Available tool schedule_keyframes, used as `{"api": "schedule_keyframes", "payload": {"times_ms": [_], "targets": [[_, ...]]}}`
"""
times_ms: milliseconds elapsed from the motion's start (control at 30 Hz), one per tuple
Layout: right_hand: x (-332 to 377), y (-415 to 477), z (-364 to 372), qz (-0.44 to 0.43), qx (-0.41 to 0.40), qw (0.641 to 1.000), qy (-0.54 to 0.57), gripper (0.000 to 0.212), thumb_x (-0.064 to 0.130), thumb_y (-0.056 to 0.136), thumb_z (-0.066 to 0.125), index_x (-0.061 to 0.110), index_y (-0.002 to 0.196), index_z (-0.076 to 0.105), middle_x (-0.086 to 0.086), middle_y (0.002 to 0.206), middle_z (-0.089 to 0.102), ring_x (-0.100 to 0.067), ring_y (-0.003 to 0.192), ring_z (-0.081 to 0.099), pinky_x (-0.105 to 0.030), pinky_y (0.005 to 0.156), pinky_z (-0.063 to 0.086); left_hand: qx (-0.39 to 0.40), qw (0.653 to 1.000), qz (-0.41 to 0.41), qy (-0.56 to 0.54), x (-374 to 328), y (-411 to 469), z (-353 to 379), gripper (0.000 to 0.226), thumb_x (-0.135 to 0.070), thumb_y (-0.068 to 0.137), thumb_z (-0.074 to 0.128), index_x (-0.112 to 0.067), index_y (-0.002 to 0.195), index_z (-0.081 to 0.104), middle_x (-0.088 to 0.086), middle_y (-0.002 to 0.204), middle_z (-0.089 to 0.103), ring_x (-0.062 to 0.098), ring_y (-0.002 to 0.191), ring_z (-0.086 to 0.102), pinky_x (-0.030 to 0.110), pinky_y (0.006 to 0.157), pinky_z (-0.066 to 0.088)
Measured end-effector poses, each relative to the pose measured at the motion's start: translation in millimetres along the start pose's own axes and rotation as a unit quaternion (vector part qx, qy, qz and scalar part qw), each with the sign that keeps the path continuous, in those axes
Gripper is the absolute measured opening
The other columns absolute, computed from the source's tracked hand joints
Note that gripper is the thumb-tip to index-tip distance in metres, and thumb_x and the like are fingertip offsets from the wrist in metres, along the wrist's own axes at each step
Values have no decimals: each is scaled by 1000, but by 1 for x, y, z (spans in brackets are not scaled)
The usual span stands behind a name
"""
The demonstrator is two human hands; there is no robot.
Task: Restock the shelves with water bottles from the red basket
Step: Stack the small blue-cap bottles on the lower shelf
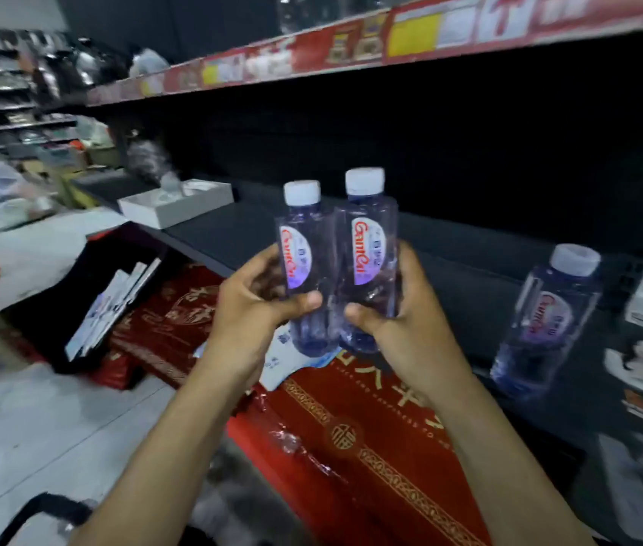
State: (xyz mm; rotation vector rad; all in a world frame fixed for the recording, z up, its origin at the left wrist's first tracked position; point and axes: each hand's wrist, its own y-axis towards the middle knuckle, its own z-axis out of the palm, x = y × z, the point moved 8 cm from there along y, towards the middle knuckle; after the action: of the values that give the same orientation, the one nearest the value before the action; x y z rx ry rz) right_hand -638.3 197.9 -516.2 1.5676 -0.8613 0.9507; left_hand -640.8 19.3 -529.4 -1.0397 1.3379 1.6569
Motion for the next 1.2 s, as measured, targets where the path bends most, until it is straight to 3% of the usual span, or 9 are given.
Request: {"api": "schedule_keyframes", "payload": {"times_ms": [100,200,433,600,733,900,1000,1100,1200], "targets": [[-16,0,-38,16,-29,999,-29,75,1,81,71,47,132,41,17,125,60,7,112,58,-15,86,46,46,999,-12,-8,22,24,48,68,6,62,79,-12,126,63,8,115,72,27,108,68,38,84,56],[-29,-3,-48,25,-45,998,-45,81,-2,79,69,59,122,38,19,125,58,6,115,55,-19,91,47,52,998,-13,-22,45,34,70,66,6,65,77,-4,129,60,14,120,69,32,112,66,43,90,55],[-78,4,-62,81,-106,986,-96,78,-3,82,69,42,133,32,17,121,57,15,103,55,0,71,44,42,999,-24,-15,92,55,90,60,17,67,75,-29,106,72,2,102,76,17,97,71,26,77,57],[-94,-3,-69,97,-158,966,-177,80,0,81,71,36,137,27,7,129,50,1,114,51,-15,89,47,68,996,-49,-5,112,59,96,61,14,66,75,-29,110,67,-1,103,74,14,97,70,23,76,56],[-106,-6,-73,118,-173,956,-206,87,3,86,68,32,149,16,0,137,44,22,96,47,4,64,37,97,994,-54,1,113,61,96,61,0,62,79,-31,112,64,-2,109,73,19,104,67,27,80,56],[-93,-21,-69,130,-167,945,-250,88,8,89,68,23,156,12,0,148,40,-8,125,47,10,69,31,112,992,-61,19,113,53,97,57,3,73,78,-27,118,60,-1,116,69,13,110,66,27,89,56],[-62,-55,-63,80,-179,942,-272,74,15,88,67,33,148,27,10,136,47,-4,119,52,-8,88,47,128,989,-64,45,112,49,97,60,4,78,75,-28,124,55,0,121,66,11,114,64,26,91,55],[-14,-88,-82,-43,-277,905,-319,47,27,84,61,34,126,43,17,114,48,-1,100,53,-16,80,50,137,983,-73,93,114,46,96,66,0,78,78,-28,132,50,-4,120,66,6,107,65,26,88,55],[-7,-100,-137,-69,-390,871,-290,63,18,78,73,33,128,38,5,122,44,-12,110,49,-24,90,47,146,976,-78,142,117,40,99,71,-4,79,78,-23,140,44,0,121,66,15,109,65,37,96,54]]}}
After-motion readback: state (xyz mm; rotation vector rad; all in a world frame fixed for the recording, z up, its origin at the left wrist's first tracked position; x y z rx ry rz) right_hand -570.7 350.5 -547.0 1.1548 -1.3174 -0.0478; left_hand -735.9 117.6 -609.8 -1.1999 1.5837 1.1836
